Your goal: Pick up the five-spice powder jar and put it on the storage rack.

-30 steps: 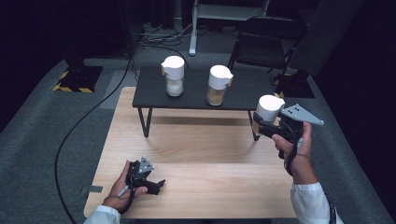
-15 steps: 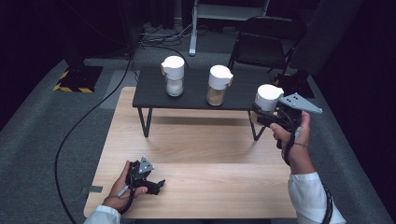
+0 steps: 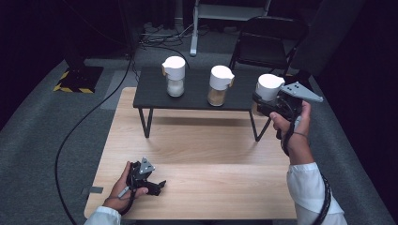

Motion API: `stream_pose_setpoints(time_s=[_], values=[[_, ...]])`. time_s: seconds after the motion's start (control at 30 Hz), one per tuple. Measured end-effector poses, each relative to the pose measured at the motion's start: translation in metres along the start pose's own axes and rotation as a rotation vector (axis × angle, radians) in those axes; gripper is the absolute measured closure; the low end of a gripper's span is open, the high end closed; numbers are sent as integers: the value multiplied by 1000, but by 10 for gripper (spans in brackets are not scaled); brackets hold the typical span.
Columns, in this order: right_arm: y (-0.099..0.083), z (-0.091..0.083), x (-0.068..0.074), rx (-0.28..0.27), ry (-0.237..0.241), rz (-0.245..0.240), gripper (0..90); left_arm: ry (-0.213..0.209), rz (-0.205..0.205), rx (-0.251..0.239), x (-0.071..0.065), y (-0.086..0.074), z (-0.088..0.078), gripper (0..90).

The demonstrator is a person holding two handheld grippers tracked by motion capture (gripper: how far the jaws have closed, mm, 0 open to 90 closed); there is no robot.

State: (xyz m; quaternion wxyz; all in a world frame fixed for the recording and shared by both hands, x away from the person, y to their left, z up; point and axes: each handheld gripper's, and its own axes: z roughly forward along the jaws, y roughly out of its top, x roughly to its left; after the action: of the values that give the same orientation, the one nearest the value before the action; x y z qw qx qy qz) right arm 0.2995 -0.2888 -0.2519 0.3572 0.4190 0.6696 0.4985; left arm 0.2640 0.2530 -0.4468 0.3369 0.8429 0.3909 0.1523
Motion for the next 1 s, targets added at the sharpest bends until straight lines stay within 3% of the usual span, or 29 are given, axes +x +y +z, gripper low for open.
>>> stream_pose_setpoints(time_s=[0.47, 1.0], values=[[7, 25, 1, -22, -6, 9, 300, 0, -1, 1, 0, 0, 0, 0], [7, 60, 1, -26, -47, 65, 300, 0, -1, 1, 0, 0, 0, 0]])
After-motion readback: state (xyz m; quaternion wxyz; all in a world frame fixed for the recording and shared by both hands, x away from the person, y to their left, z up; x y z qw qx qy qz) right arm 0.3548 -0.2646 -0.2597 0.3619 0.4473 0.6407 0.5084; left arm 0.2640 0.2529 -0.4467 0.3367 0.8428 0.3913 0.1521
